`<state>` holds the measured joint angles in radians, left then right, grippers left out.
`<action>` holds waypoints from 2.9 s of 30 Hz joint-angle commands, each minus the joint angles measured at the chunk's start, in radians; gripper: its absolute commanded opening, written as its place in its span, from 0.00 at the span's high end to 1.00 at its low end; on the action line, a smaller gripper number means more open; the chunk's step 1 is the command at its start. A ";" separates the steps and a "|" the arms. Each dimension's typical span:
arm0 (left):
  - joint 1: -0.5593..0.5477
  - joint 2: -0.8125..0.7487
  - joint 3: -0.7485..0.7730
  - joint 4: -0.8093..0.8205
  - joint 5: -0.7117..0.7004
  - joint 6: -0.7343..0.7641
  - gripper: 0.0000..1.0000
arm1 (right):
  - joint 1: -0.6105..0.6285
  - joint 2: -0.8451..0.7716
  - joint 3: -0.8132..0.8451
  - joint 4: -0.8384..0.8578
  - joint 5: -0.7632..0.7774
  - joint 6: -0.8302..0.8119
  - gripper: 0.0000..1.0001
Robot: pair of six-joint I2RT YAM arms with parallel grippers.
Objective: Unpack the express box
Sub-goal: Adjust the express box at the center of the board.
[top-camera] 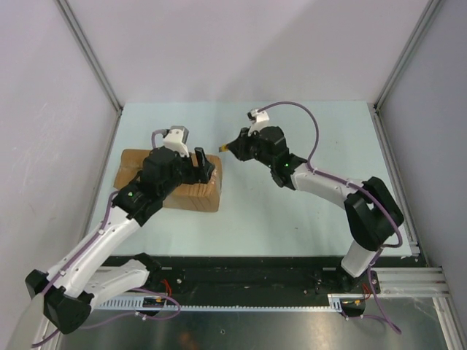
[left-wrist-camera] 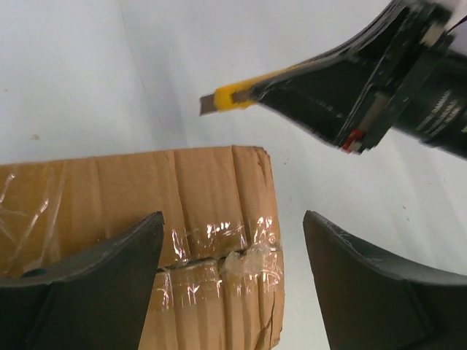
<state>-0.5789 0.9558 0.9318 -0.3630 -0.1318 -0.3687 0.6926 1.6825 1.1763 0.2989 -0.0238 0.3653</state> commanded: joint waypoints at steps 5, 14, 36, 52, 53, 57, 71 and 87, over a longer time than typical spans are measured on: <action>0.013 -0.019 0.149 -0.068 -0.034 -0.013 0.14 | 0.010 0.117 0.091 0.215 -0.200 0.015 1.00; 0.014 -0.121 0.084 -0.379 -0.081 -0.174 0.35 | -0.010 0.169 0.169 0.181 -0.205 0.012 1.00; 0.013 -0.267 -0.034 -0.734 -0.219 -0.590 1.00 | -0.031 0.302 0.279 0.129 -0.372 0.001 1.00; 0.453 -0.167 -0.223 -0.412 -0.105 -0.501 1.00 | -0.038 0.318 0.306 0.008 -0.516 -0.057 1.00; 0.476 -0.154 -0.220 -0.401 -0.100 -0.493 1.00 | -0.038 0.315 0.303 0.002 -0.516 -0.061 1.00; 0.502 -0.126 -0.188 -0.338 -0.097 -0.444 0.97 | -0.025 0.292 0.283 -0.038 -0.518 -0.084 1.00; 0.502 -0.003 -0.162 -0.091 0.196 -0.311 0.72 | 0.151 0.056 0.146 -0.234 -0.236 -0.131 1.00; 0.495 0.198 -0.254 0.103 0.560 -0.271 0.61 | 0.318 -0.017 0.140 -0.294 0.072 -0.181 1.00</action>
<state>-0.0402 1.0966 0.7136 -0.3855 0.0437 -0.6453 0.9421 1.7138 1.3071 -0.0807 0.0364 0.1810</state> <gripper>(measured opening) 0.384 0.153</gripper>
